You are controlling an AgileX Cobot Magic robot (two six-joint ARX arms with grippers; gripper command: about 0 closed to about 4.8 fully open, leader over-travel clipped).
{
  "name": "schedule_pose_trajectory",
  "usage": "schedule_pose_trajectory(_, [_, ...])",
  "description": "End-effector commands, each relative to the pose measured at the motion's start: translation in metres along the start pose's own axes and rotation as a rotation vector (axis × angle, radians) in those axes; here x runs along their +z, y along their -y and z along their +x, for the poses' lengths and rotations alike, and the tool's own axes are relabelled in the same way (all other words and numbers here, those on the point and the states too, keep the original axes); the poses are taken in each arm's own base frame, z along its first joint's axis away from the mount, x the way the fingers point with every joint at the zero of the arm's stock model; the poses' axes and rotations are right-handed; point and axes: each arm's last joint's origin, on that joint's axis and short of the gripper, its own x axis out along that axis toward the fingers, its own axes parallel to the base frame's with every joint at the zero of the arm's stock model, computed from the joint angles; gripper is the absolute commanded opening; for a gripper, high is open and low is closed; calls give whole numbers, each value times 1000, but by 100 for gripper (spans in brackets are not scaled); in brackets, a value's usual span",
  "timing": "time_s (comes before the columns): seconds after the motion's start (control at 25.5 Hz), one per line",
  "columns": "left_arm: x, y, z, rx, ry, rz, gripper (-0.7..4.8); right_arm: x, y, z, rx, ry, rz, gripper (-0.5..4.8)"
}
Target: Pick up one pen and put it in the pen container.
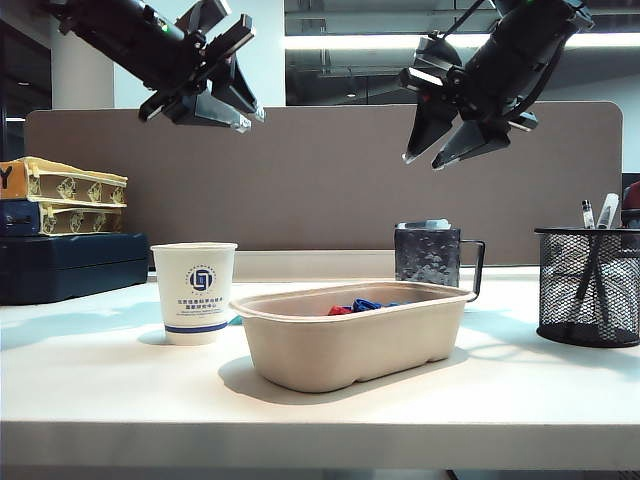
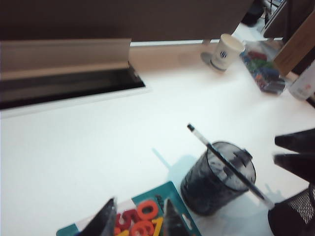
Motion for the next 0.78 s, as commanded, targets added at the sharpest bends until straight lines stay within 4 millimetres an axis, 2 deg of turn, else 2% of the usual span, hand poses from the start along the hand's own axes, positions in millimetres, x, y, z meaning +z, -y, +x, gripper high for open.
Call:
schedule_pose_trajectory(0.04, [-1,-3,5,1,-23,-13,123,9,-2,-1,-13,35,-9,200])
schedule_pose_trajectory(0.27, [-15,-10,16,14,-98,-41,123,26,-2,11,-40,0,-3,200])
schedule_pose_trajectory(0.47, [-18,-13,19,59,-110,-4,123,31,-2,21,-69,-49,2,199])
schedule_pose_trajectory(0.78, [-18,-13,20,65,-102,26,123,24,2,30,-106,-126,16,199])
